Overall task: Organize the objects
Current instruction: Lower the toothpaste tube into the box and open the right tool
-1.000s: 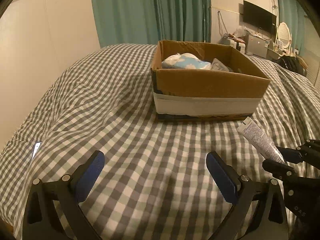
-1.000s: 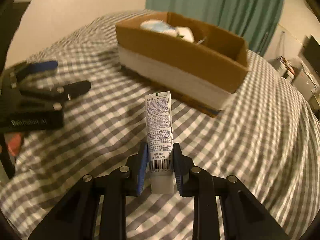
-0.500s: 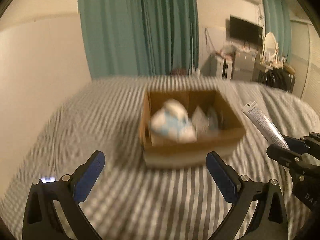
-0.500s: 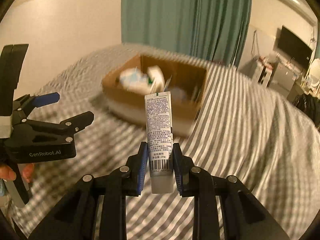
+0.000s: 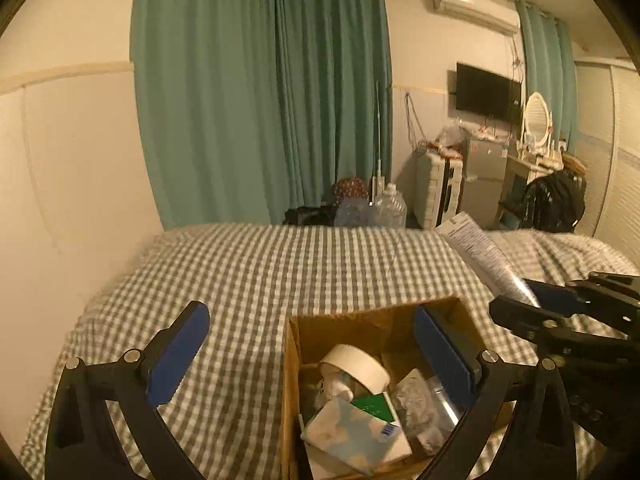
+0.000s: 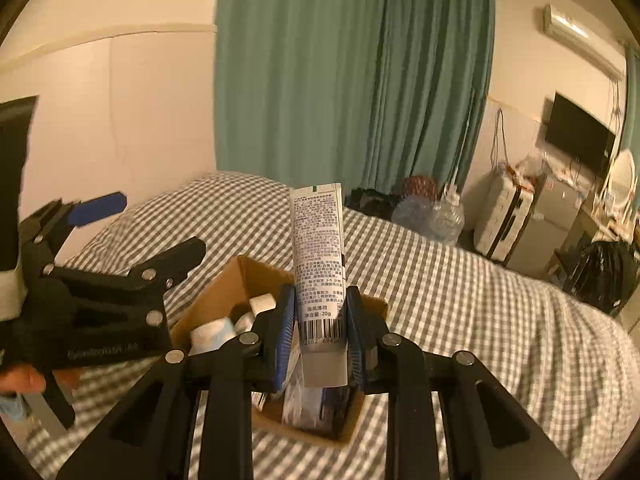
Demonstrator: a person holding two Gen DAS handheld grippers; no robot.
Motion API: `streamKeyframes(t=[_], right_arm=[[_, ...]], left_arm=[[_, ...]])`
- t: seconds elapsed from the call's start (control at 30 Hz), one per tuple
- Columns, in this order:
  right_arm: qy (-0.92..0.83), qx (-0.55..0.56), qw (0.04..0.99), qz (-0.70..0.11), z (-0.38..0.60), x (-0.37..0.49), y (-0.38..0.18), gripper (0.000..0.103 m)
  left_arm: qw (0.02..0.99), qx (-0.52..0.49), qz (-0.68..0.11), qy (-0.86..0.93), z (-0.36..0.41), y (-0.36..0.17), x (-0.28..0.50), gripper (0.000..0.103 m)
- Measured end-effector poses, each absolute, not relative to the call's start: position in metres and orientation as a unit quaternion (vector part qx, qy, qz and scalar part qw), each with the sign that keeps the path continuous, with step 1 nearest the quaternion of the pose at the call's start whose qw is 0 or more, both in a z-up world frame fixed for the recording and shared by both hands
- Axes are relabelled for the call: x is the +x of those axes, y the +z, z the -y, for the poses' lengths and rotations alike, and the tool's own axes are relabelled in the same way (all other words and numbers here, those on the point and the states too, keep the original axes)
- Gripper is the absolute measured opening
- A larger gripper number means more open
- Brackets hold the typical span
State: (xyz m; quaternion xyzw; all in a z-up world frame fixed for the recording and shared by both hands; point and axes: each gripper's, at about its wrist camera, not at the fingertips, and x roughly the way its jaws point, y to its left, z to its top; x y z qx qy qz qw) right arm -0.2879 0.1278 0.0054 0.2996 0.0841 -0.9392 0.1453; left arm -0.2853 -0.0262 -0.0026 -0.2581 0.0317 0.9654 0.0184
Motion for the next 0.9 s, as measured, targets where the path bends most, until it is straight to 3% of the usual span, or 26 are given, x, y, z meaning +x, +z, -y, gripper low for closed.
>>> streamKeyframes(t=[0.27, 0.43, 0.5, 0.53, 0.57, 0.7, 0.83, 0.9], right_arm=[[-0.906, 0.397, 0.13, -0.075, -0.125, -0.356, -0.084, 0.024], [-0.91, 0.389, 0.135, -0.054, -0.133, -0.358, -0.08, 0.026], [-0.917, 0.373, 0.124, -0.059, -0.135, -0.353, -0.07, 0.049], [-0.926, 0.356, 0.116, -0.055, -0.138, -0.347, -0.059, 0.067], [-0.932, 0.341, 0.115, -0.048, -0.142, -0.341, -0.049, 0.072], [-0.944, 0.307, 0.108, -0.04, -0.149, -0.313, -0.012, 0.074], [-0.964, 0.246, 0.089, -0.044, -0.16, -0.276, 0.038, 0.092], [-0.972, 0.214, 0.083, -0.039, -0.167, -0.253, 0.065, 0.095]], left_arm=[[0.01, -0.327, -0.035, 0.944, 0.026, -0.071, -0.314, 0.103], [0.002, -0.324, -0.019, 0.946, 0.03, -0.066, -0.309, 0.103], [0.001, -0.319, -0.018, 0.947, 0.031, -0.056, -0.302, 0.103], [-0.001, -0.314, -0.018, 0.949, 0.032, -0.048, -0.295, 0.103], [-0.002, -0.306, -0.018, 0.952, 0.031, -0.039, -0.288, 0.103], [-0.011, -0.267, -0.025, 0.963, 0.025, 0.003, -0.255, 0.103], [-0.006, -0.207, -0.033, 0.978, 0.024, 0.055, -0.22, 0.103], [-0.005, -0.181, -0.035, 0.983, 0.019, 0.077, -0.202, 0.103]])
